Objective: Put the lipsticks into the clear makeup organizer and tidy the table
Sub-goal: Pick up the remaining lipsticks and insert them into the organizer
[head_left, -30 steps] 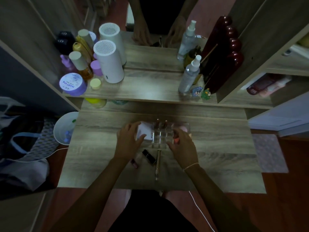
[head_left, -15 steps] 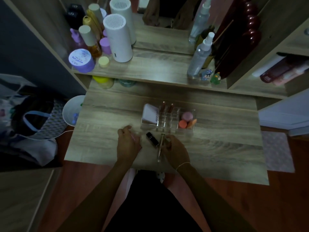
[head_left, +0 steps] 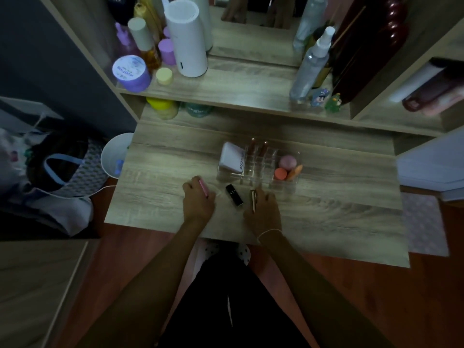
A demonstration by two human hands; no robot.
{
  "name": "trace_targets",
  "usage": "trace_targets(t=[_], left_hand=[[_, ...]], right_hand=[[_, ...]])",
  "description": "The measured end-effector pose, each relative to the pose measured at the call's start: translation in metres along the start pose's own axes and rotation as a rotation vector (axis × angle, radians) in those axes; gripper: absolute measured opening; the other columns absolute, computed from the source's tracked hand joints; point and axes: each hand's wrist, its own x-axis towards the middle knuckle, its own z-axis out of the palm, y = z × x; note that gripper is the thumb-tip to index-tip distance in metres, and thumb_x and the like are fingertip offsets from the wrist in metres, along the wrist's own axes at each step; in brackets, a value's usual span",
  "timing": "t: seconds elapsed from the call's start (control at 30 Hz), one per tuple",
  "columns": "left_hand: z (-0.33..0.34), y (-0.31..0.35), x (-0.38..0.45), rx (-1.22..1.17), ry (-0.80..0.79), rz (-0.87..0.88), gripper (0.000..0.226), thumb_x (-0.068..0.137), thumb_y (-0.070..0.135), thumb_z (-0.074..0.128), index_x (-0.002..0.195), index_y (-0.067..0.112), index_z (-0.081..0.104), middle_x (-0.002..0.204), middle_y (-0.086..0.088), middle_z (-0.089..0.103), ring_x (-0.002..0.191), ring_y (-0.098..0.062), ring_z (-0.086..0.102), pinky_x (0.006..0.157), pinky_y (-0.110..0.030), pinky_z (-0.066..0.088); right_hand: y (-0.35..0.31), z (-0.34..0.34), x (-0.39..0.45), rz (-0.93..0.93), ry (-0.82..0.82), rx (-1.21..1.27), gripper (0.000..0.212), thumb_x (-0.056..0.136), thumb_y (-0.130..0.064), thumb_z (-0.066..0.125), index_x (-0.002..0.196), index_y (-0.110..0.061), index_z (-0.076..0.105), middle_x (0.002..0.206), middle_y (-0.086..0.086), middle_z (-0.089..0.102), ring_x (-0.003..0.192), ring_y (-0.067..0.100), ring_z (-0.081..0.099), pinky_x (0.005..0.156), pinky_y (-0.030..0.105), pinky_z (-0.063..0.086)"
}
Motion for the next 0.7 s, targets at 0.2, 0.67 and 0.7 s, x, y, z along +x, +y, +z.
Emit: trace_targets(t=[0.2,0.67,0.7], left_hand=[[-0.015,-0.004,0.003,-0.068,-0.047,0.118,0.035,0.087,0.013,0.056,0.119,0.013,0.041,0.092,-0.017,0.062,0.081,-0.036,0.062,0.063,-0.033,0.039],[-0.042,0.04,0.013,-0.259,-0.182,0.441,0.035,0.086,0.022,0.067,0.118,0.017,0.052,0.104,-0.005,0.071,0.074,-0.019,0.07,0.066,-0.033,0.059],[-0.042,0.045,0.013,-0.274,-0.18,0.467,0.031,0.086,0.021,0.067,0.115,0.017,0.055,0.103,-0.007,0.072,0.076,-0.018,0.07,0.066,-0.034,0.06]], right_hand=[[-0.01,-0.018,-0.003,0.016,-0.074,0.057,0.045,0.083,-0.016,0.061,0.124,-0.016,0.042,0.104,0.019,0.056,0.093,0.036,0.058,0.074,0.036,0.045],[-0.018,-0.054,-0.023,-0.07,0.106,0.082,0.041,0.091,-0.01,0.053,0.132,-0.015,0.051,0.113,0.021,0.066,0.1,0.036,0.062,0.079,0.032,0.046],[-0.019,-0.057,-0.023,-0.063,0.124,0.097,0.041,0.09,-0.009,0.053,0.13,-0.014,0.052,0.11,0.021,0.067,0.098,0.037,0.063,0.078,0.032,0.046]])
